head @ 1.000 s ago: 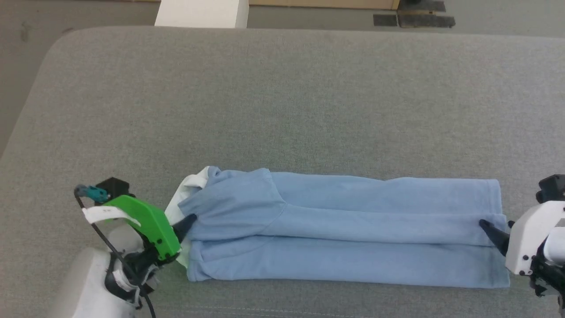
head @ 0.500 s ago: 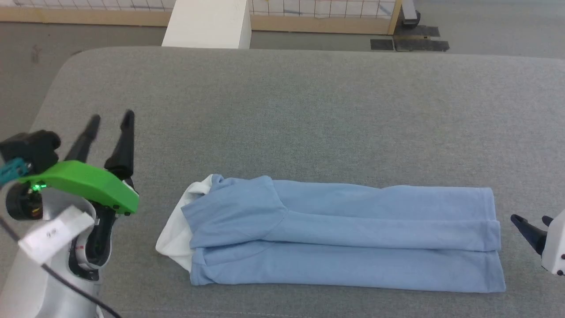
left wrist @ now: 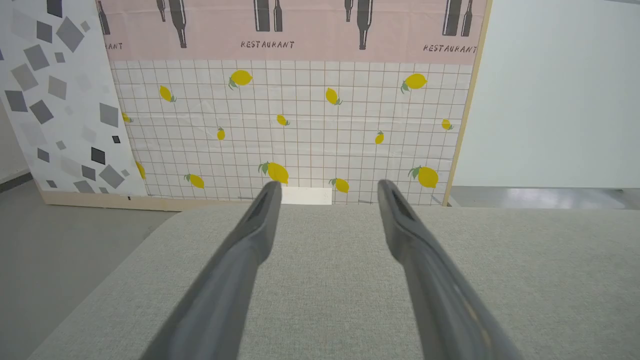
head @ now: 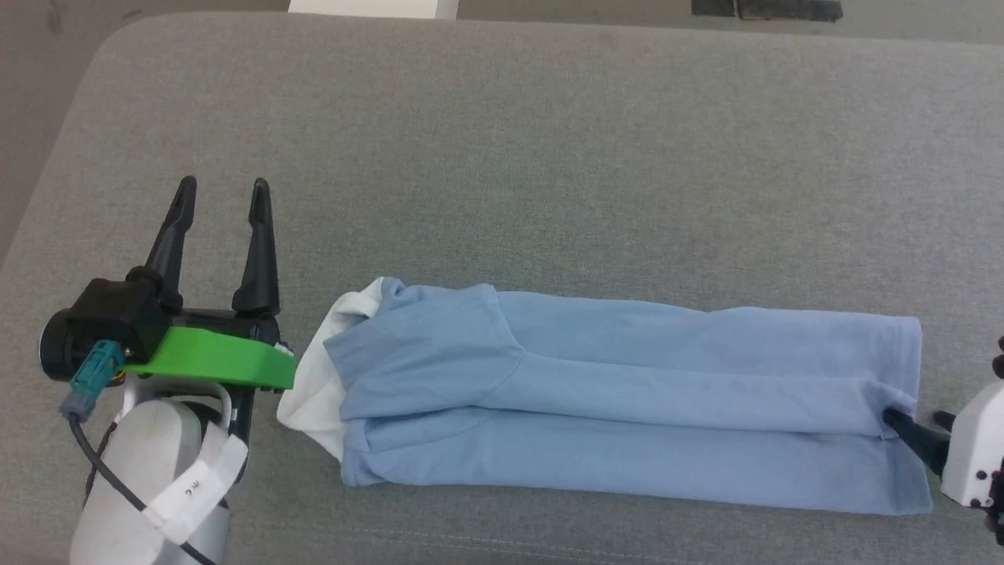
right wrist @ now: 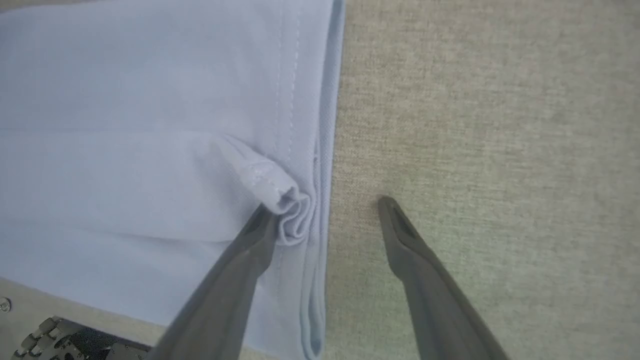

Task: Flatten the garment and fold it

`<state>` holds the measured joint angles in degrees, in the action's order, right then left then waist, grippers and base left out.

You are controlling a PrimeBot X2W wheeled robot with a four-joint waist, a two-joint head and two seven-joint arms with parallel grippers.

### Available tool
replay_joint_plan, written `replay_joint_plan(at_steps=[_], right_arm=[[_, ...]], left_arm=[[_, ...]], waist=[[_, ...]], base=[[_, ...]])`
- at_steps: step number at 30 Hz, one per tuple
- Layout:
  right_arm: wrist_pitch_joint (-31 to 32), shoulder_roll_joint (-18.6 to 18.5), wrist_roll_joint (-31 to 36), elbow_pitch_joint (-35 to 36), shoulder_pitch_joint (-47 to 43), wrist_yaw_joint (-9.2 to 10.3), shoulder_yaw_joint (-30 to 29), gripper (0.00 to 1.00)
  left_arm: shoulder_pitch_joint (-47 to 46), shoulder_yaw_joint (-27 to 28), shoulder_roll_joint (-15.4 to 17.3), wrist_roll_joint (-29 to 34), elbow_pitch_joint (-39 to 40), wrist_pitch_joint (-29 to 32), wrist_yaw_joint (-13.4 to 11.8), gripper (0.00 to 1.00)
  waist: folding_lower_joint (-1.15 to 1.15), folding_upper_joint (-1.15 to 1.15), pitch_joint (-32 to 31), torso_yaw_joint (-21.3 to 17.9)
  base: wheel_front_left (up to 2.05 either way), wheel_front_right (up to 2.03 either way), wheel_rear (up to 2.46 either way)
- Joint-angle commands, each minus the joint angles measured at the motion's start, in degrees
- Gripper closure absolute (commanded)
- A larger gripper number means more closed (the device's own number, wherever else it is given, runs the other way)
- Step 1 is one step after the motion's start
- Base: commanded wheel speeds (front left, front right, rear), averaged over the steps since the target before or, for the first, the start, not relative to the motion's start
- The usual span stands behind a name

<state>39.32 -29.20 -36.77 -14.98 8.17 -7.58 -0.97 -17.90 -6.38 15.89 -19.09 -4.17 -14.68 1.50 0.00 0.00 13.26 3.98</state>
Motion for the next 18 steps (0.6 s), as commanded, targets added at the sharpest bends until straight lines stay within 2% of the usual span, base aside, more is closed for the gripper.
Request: replay_joint_plan(at_steps=[1, 8, 13, 14, 15, 16, 18], right_arm=[[-0.6, 0.7, -0.7, -0.6, 0.8, 0.09, 1.2, 0.00], [-0.7, 1.5, -3.7, -1.4, 3.4, 0.09, 8.3, 0.00], [-0.2, 0.8, -4.8, -2.8, 4.1, 0.09, 10.4, 0.00], [0.4, 0.6, -5.0, -3.5, 4.1, 0.09, 10.5, 0.06], [0.6, 0.3, -4.8, -3.7, 4.2, 0.09, 10.7, 0.62], [0.8, 0.1, -4.9, -4.0, 4.3, 0.09, 10.7, 1.00], [1.5, -0.4, -4.9, -4.8, 4.5, 0.09, 10.2, 1.00]], left_arm=[[0.7, 0.7, -0.6, 1.1, 0.6, -0.3, 0.4, 0.00], [2.3, 3.7, -4.0, 3.3, 0.6, -0.3, 1.7, 0.00], [3.0, 5.1, -5.6, 4.5, 0.3, -0.3, 2.8, 0.00], [3.1, 5.4, -5.9, 4.7, 0.3, -0.3, 3.0, 0.00], [3.2, 5.6, -6.1, 4.8, 0.1, -0.3, 3.1, 0.00], [3.1, 5.9, -6.4, 5.0, 0.1, -0.3, 3.3, 0.00], [3.2, 6.3, -6.8, 5.4, 0.2, -0.3, 3.7, 0.00]], waist=[[0.00, 0.00, 1.0, 0.2], [0.00, 0.00, 1.0, 0.1], [0.00, 0.00, 0.6, 0.3], [0.00, 0.00, 0.6, 0.3], [0.00, 0.00, 0.6, 0.4], [0.00, 0.00, 0.6, 0.4], [0.00, 0.00, 0.7, 0.4]], base=[[0.00, 0.00, 0.00], [0.00, 0.00, 0.00], [0.00, 0.00, 0.00], [0.00, 0.00, 0.00], [0.00, 0.00, 0.00], [0.00, 0.00, 0.00], [0.00, 0.00, 0.00]])
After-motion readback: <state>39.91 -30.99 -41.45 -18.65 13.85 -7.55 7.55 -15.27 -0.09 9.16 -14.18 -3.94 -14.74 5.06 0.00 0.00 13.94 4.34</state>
